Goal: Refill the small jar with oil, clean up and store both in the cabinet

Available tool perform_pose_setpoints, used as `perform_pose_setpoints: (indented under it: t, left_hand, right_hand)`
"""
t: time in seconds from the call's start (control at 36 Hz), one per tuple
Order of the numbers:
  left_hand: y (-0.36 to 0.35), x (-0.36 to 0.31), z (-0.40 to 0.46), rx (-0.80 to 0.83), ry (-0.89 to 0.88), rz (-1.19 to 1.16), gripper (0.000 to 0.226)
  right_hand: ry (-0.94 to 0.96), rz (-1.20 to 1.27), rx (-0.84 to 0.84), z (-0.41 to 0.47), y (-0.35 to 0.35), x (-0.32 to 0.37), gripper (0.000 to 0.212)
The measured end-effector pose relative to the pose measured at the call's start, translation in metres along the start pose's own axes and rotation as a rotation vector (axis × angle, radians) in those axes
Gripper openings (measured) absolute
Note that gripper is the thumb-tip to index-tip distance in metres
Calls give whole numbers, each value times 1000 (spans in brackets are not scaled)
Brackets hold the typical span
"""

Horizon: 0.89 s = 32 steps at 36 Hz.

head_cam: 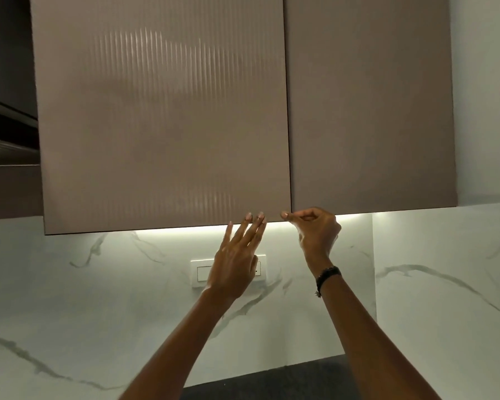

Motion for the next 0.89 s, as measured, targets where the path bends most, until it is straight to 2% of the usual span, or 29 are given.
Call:
perform_pose_setpoints:
  t: [0.58, 0.78, 0.89]
  left_hand:
    - [-27, 16, 11, -15, 19, 100, 84]
    - [-21, 11, 11, 3, 52, 58, 86]
    - [-9, 8, 8, -26, 100, -52, 79]
  right_hand:
    - [-60, -18, -11, 18, -26, -37, 29]
    - [-99, -72, 79, 20, -29, -29, 27]
    - [19, 6, 164, 17, -30, -5, 25]
Point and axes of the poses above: each hand's wrist, its own z-axis towards the middle knuckle, its own y-axis out of the back of the hand, x = y × z, the point moved 10 cm from there along z, towards the middle knuckle, and after that the axes turned 4 degrees about x, right-handed, at the moved point
